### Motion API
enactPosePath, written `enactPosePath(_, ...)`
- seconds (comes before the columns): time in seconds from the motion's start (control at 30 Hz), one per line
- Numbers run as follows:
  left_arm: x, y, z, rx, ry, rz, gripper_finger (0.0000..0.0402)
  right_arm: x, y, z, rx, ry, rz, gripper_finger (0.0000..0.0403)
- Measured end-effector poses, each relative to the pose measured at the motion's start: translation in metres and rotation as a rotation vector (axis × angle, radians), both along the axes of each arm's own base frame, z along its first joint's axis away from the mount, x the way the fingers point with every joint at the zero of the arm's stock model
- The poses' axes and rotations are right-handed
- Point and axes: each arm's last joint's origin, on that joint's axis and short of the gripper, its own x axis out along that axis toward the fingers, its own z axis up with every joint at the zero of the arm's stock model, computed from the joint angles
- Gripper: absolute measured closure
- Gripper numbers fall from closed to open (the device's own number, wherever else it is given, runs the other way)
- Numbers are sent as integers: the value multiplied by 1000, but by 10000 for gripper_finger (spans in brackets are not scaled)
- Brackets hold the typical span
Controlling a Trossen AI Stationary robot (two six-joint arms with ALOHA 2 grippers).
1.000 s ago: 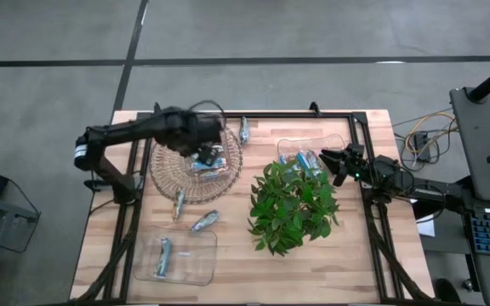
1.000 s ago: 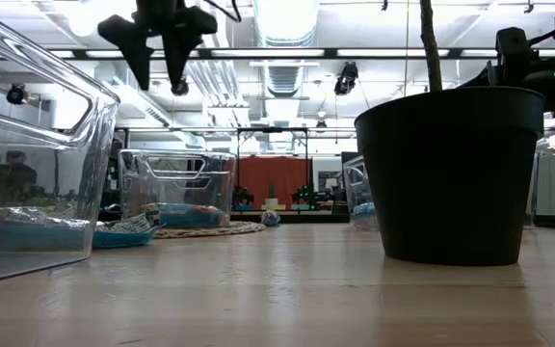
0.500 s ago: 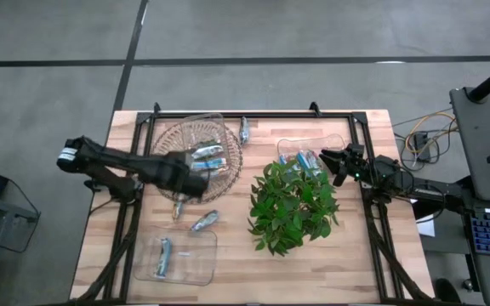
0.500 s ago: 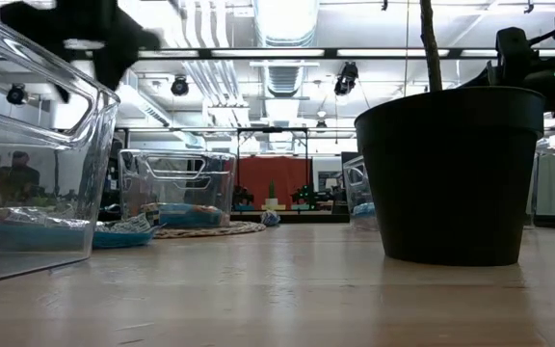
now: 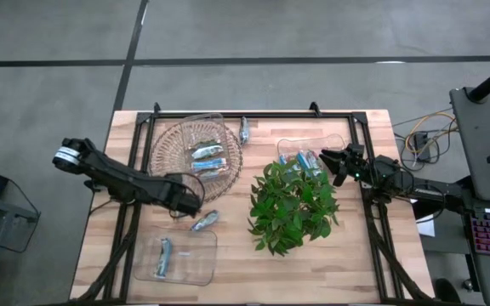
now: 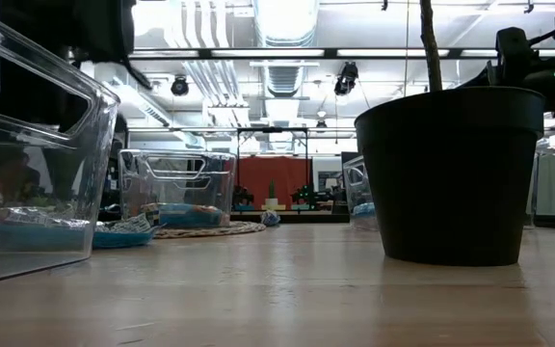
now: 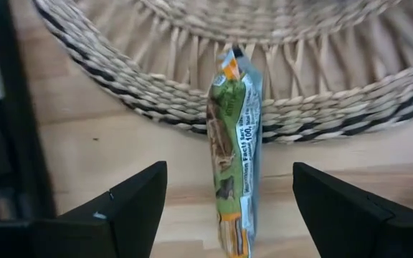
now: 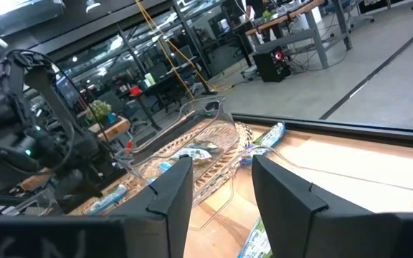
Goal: Pick and place Granola Bars by type
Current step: Put the yellow granola bar into the top left transparent bin
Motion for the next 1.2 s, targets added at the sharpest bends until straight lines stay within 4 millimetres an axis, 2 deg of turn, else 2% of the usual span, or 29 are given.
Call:
enactPosePath(0.37, -3, 3, -30, -54, -62, 31, 122, 0, 0, 0, 0, 0, 0, 280)
enactPosePath(0.73, -6, 3, -47, -116, -99, 38, 127, 0, 0, 0, 0, 0, 0, 269)
enactPosePath(0.9, -9, 4, -50, -132, -94, 42, 170, 0, 0, 0, 0, 0, 0, 270)
enactPosePath(1.2, -12, 5, -50, -131, -63, 50, 290, 0, 0, 0, 0, 0, 0, 280)
